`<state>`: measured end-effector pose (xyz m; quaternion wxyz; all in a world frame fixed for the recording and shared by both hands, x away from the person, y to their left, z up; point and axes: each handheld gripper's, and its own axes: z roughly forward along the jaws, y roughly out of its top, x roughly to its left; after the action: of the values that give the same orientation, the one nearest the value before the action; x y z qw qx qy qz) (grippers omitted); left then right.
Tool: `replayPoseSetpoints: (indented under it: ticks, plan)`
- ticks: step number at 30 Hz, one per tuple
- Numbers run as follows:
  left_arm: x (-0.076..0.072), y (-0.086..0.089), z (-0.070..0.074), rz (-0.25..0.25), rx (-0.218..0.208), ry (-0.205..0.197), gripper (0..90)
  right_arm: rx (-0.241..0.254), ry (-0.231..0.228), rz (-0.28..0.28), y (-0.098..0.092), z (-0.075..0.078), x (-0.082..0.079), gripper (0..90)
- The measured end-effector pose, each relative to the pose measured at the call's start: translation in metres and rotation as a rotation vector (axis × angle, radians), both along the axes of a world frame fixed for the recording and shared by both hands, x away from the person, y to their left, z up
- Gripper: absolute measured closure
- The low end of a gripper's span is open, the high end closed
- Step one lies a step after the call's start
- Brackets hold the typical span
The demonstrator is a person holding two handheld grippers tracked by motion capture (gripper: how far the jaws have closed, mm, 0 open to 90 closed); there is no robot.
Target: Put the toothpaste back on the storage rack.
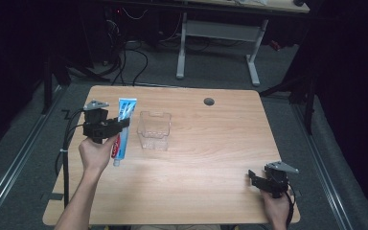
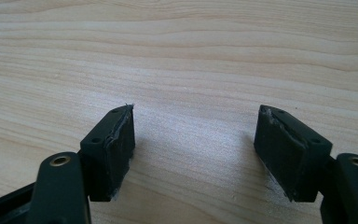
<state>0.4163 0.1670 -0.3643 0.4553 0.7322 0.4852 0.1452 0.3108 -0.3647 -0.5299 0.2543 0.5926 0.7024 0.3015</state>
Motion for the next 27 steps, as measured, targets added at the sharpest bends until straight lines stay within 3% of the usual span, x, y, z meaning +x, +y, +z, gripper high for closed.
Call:
replayPoseSetpoints:
  ticks: [12, 17, 27]
  plan:
    - [0.011, -0.013, 0.014, -0.005, -0.002, -0.044, 73.7, -0.001, -0.001, 0.001, 0.000, 0.000, 0.000, 29.0]
    - [0.016, -0.023, 0.022, -0.006, 0.032, -0.076, 73.6, 0.001, 0.000, 0.000, 0.000, 0.000, 0.000, 29.0]
    - [0.030, -0.034, 0.025, -0.006, 0.038, -0.080, 73.4, 0.001, 0.000, 0.000, 0.000, 0.000, 0.000, 29.0]
